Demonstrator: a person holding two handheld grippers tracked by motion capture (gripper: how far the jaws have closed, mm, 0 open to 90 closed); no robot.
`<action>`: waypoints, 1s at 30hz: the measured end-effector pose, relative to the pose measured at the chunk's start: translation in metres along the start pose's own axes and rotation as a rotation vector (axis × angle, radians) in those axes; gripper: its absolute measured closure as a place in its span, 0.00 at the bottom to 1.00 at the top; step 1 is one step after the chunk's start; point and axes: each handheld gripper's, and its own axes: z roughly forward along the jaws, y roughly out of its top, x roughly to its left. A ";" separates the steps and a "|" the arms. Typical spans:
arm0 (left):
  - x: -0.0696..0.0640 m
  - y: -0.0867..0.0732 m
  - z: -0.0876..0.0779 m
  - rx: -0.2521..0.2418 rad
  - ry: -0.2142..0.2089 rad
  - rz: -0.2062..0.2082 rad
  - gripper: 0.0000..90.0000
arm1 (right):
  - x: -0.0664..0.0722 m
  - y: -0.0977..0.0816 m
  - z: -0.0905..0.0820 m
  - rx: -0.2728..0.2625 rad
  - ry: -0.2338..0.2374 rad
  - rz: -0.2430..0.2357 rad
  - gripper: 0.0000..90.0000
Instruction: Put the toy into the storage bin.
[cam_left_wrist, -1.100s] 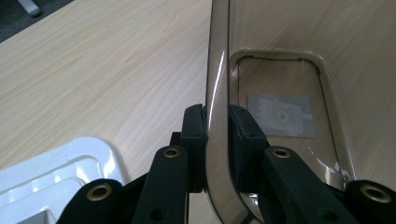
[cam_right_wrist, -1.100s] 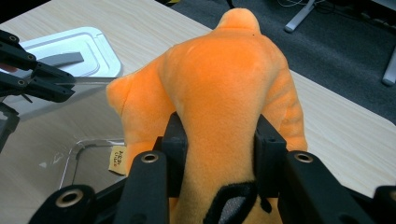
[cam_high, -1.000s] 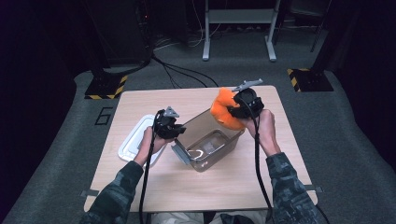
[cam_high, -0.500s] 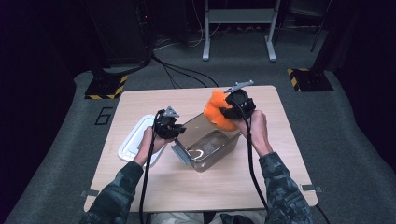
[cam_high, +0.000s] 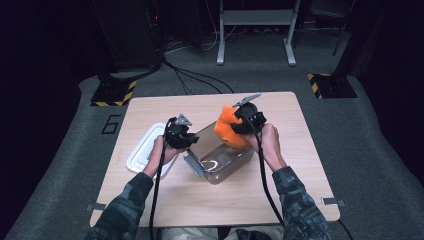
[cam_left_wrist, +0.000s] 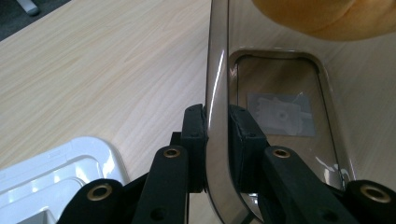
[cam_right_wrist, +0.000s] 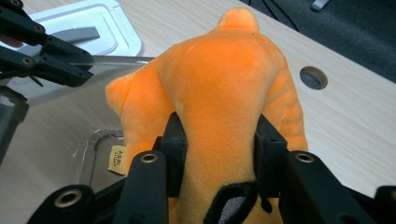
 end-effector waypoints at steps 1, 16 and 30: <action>0.000 0.000 0.000 -0.001 0.000 0.000 0.86 | 0.000 -0.001 0.002 0.005 0.000 -0.006 0.71; -0.002 0.001 0.001 0.004 0.006 0.014 0.86 | -0.002 -0.003 0.021 0.065 0.004 0.006 0.71; -0.001 0.001 0.001 0.005 0.003 0.013 0.86 | -0.004 -0.005 0.032 0.136 0.028 0.024 0.71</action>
